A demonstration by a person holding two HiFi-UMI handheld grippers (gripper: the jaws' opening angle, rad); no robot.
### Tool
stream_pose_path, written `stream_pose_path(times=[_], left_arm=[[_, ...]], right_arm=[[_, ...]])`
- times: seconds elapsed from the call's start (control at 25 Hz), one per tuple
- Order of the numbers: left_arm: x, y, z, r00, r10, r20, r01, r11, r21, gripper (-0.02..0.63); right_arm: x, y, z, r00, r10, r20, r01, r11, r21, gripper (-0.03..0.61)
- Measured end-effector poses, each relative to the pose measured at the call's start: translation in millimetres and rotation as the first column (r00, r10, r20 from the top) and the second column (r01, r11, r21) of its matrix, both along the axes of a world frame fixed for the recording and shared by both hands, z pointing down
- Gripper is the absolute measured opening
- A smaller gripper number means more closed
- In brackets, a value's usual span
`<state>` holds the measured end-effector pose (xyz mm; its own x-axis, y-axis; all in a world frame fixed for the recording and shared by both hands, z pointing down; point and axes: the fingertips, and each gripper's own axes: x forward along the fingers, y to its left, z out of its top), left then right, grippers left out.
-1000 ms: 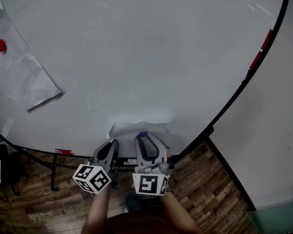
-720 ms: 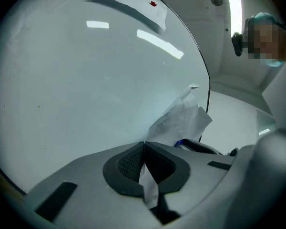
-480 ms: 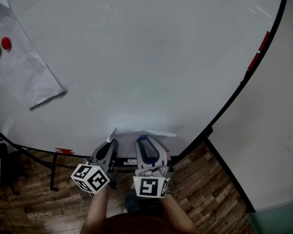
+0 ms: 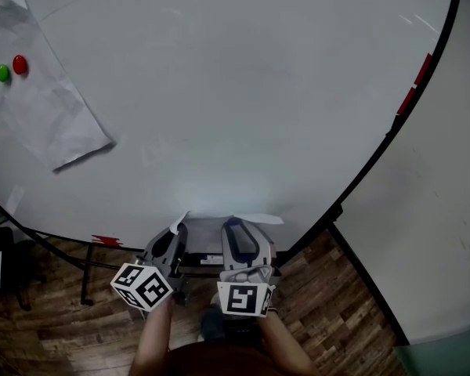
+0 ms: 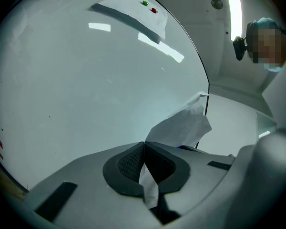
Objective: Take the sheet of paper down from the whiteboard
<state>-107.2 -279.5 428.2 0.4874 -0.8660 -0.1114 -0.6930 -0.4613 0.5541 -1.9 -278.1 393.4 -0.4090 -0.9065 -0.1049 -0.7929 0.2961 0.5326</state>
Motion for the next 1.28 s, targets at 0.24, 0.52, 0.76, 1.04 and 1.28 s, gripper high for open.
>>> stream_pose_path(times=[0.24,0.52,0.76,1.04,1.28], left_arm=[[-10,5,4,1.0,-0.021,0.017,0.021,1.0,0.0,0.025],[-25,13,13,0.997,-0.064,0.032,0.065,0.997,-0.03,0.025],[-37,19,12,0.995,-0.097,0.033,0.098,0.995,-0.033,0.025],[-53,26,13,0.99,-0.142,0.022,0.143,0.989,-0.043,0.025],[-59,30,13,0.983,-0.178,0.043,0.18,0.983,-0.04,0.025]], right_arm=[[1,3,0,1.0,-0.001,0.012,0.001,1.0,-0.008,0.134],[4,7,3,1.0,-0.003,0.014,0.004,1.0,-0.017,0.135],[4,9,3,1.0,-0.014,0.019,0.014,1.0,-0.025,0.135],[6,12,3,1.0,-0.021,0.022,0.022,0.999,-0.028,0.135],[10,13,5,0.999,-0.021,0.026,0.022,0.999,-0.041,0.135]])
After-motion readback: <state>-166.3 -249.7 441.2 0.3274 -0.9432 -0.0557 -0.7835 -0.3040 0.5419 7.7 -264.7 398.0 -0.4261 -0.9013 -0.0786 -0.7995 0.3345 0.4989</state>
